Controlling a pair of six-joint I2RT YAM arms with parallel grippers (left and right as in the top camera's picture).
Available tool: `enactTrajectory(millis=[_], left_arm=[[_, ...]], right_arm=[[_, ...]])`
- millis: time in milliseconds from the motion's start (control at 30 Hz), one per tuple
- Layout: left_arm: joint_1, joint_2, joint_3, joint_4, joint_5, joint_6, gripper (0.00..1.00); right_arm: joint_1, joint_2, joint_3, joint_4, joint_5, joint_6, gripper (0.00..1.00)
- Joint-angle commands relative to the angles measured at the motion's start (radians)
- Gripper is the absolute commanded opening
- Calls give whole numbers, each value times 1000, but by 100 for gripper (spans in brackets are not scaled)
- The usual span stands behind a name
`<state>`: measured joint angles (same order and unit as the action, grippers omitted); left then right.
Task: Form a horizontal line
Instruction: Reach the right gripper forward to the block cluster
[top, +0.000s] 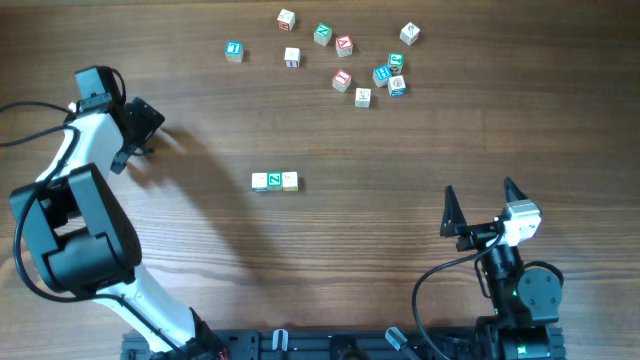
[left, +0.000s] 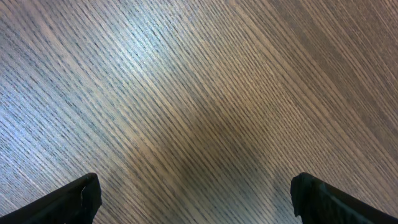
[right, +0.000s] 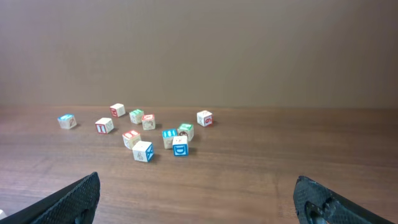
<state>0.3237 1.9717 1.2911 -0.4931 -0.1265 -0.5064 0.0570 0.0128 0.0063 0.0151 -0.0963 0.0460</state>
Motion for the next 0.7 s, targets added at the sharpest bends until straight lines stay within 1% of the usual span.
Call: enactTrajectory(millis=[0, 67, 200, 367, 433, 500, 567, 600, 667], left_arm=[[4, 4, 3, 0, -6, 5, 100], [4, 4, 3, 0, -6, 5, 100], [4, 4, 3, 0, -6, 5, 100], [4, 4, 3, 0, -6, 5, 100], [4, 4, 3, 0, -6, 5, 100], [4, 4, 3, 0, -6, 5, 100], [4, 4, 3, 0, -6, 5, 100], [4, 4, 3, 0, -6, 5, 100], [4, 4, 3, 0, -6, 5, 100]], right_arm=[[-4, -8, -1, 45, 17, -43, 100], [-4, -8, -1, 17, 21, -43, 100], [-4, -8, 17, 29, -83, -35, 100], [-4, 8, 180, 27, -82, -21, 100], [-4, 61, 305, 17, -85, 19, 100], [-4, 151, 450, -16, -89, 25, 100], [-4, 298, 632, -63, -90, 35, 100], [-4, 393, 748, -114, -111, 35, 99], [-4, 600, 1000, -273, -142, 36, 100]])
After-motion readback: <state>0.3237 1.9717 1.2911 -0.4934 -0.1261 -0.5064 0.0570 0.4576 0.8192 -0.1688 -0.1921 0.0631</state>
